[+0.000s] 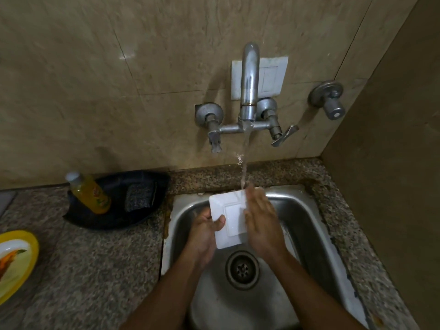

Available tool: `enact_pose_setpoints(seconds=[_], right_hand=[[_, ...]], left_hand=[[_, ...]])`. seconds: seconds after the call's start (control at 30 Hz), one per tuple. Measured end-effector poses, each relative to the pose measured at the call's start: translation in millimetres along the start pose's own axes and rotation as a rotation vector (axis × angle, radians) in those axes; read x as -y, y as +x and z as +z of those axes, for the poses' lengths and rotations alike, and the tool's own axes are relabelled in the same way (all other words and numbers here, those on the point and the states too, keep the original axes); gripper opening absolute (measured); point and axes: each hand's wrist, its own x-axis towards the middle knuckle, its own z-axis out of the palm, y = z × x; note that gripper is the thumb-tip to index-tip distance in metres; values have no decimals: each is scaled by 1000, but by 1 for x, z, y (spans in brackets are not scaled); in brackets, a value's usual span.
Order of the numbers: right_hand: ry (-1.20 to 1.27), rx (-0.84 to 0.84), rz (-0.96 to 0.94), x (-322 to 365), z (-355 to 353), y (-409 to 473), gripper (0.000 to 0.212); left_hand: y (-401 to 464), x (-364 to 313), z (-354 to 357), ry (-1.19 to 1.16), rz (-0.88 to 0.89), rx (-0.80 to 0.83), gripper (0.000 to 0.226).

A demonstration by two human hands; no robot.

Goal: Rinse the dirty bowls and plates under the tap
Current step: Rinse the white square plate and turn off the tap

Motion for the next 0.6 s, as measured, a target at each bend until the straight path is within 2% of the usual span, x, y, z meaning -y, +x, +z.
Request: enact_pose_setpoints(seconds=[0.03,0.1,0.17,0.23,0.33,0.37,0.43,0.5,0.6], right_hand=[[161,-62,119,-3,-1,5,53],[531,-78,355,-4,-6,16,49],[675,-76,427,-4,-6,20,35],[614,-46,440,-2,-9,19,21],[471,52,391,-2,-18,21,29],[419,92,335,-1,-22,23,30],[337,180,221,9,-28,27,33],[187,167,102,20,-26,31,39],[-156,59,-168,33,-15,26,55]], left_hand=[[0,1,0,-14,-8,8,37],[-3,2,0,-28,-21,27,38],[-4,1,-5,-36,-17,64,41],[-6,-10,-13,-16,6,115,44],[-6,-41,-20,221,63,71,30],[-5,-51,-19,351,70,102,28],[-4,-65,-10,546,6,265,27],[-2,-69,-4,558,-30,324,28],[1,-59,-5,392,24,220,39]])
